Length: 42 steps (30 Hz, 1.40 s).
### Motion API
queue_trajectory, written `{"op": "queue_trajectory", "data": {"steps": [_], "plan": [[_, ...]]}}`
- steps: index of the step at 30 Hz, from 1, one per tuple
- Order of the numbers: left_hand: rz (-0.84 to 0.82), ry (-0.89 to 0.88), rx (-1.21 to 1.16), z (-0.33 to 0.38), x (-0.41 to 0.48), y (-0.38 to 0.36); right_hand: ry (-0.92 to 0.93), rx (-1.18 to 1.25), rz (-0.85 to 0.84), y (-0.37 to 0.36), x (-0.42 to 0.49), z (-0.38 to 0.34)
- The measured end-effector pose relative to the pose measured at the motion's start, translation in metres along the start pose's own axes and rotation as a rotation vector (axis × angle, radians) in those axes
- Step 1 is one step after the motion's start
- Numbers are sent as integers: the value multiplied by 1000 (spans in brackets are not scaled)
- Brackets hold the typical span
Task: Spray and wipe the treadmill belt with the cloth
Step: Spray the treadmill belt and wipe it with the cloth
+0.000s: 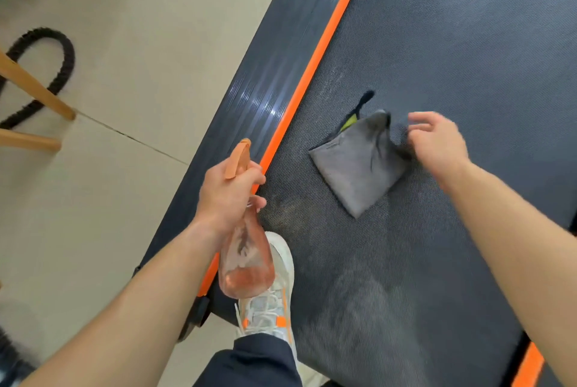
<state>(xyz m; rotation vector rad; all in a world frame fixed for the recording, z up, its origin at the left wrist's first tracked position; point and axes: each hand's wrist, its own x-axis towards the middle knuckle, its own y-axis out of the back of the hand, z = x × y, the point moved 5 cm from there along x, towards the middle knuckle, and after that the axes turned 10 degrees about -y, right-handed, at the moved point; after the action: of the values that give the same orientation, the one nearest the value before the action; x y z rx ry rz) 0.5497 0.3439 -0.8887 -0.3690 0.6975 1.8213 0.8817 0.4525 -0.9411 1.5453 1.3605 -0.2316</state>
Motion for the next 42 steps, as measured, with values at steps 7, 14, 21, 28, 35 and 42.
{"op": "queue_trajectory", "data": {"steps": [7, 14, 21, 28, 35, 42], "plan": [[-31, 10, 24, -7, 16, -13, 713, -1017, 26, -102, -30, 37], [-108, -23, 13, 7, 47, -27, 891, -1063, 116, -108, 34, -26], [-113, -67, -56, 29, 89, -15, 477, -809, 322, -93, 121, -139], [-67, -61, -70, 35, 87, -6, 824, -962, 246, -157, -9, -36], [-112, -87, -39, 29, 47, -10, 1012, -1015, 74, -197, -96, 59], [-132, -112, 8, 2, -15, -18, 963, -1071, 84, -173, -115, 116]]}}
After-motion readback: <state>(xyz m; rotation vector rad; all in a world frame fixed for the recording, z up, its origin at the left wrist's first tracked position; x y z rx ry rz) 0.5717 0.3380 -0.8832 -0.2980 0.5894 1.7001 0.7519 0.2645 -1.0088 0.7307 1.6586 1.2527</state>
